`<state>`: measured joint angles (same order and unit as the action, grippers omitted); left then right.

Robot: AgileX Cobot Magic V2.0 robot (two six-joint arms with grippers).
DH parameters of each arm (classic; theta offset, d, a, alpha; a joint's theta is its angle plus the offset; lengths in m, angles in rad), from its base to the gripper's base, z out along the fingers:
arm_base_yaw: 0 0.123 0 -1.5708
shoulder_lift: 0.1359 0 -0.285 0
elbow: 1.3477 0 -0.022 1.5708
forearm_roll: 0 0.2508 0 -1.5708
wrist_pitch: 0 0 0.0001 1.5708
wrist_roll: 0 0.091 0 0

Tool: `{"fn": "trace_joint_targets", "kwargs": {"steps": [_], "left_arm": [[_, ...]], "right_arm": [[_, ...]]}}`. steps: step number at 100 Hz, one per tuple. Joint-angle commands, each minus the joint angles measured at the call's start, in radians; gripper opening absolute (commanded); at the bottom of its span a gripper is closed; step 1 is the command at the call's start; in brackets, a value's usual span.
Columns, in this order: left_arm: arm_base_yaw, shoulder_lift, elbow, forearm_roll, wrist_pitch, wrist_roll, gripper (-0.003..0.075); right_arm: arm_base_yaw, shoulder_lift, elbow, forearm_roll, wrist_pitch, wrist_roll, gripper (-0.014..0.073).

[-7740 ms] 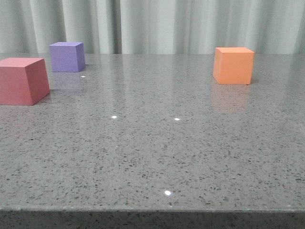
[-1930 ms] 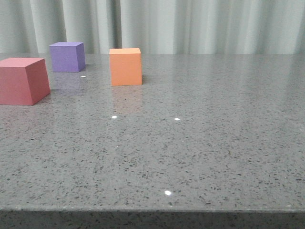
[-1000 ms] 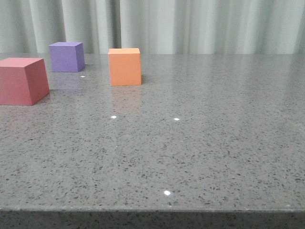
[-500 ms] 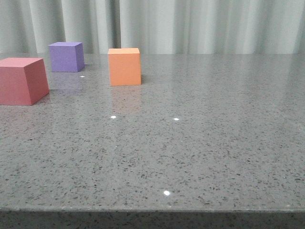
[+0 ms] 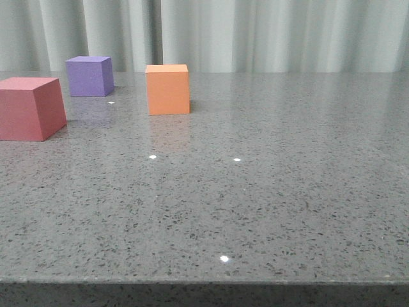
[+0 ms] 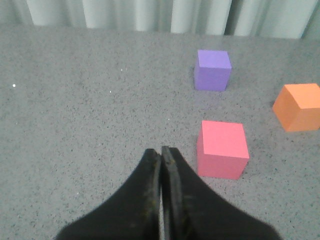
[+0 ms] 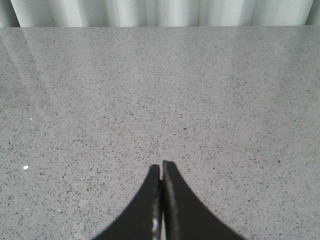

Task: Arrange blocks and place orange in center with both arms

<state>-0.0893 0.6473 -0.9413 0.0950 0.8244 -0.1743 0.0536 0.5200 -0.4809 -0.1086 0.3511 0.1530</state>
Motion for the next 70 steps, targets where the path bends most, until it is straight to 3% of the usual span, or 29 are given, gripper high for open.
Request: {"fn": "trace_joint_targets", "kwargs": {"steps": [1, 52, 62, 70], "left_arm": [[0.003, 0.052, -0.069, 0.006, -0.002, -0.009, -0.0019], [0.003, 0.112, -0.072, 0.022, 0.042, -0.009, -0.0013], [0.003, 0.112, -0.072, 0.022, 0.042, -0.009, 0.0072], [0.003, 0.112, -0.072, 0.022, 0.042, -0.009, 0.0253]], "right_arm": [[-0.009, 0.001, -0.027, -0.017, -0.078, -0.004, -0.0067], [-0.009, 0.001, -0.027, -0.017, -0.078, -0.004, -0.0067], [-0.009, 0.001, -0.027, -0.017, -0.078, -0.004, -0.0067], [-0.009, 0.001, -0.027, -0.017, -0.078, -0.004, -0.0067]]}}
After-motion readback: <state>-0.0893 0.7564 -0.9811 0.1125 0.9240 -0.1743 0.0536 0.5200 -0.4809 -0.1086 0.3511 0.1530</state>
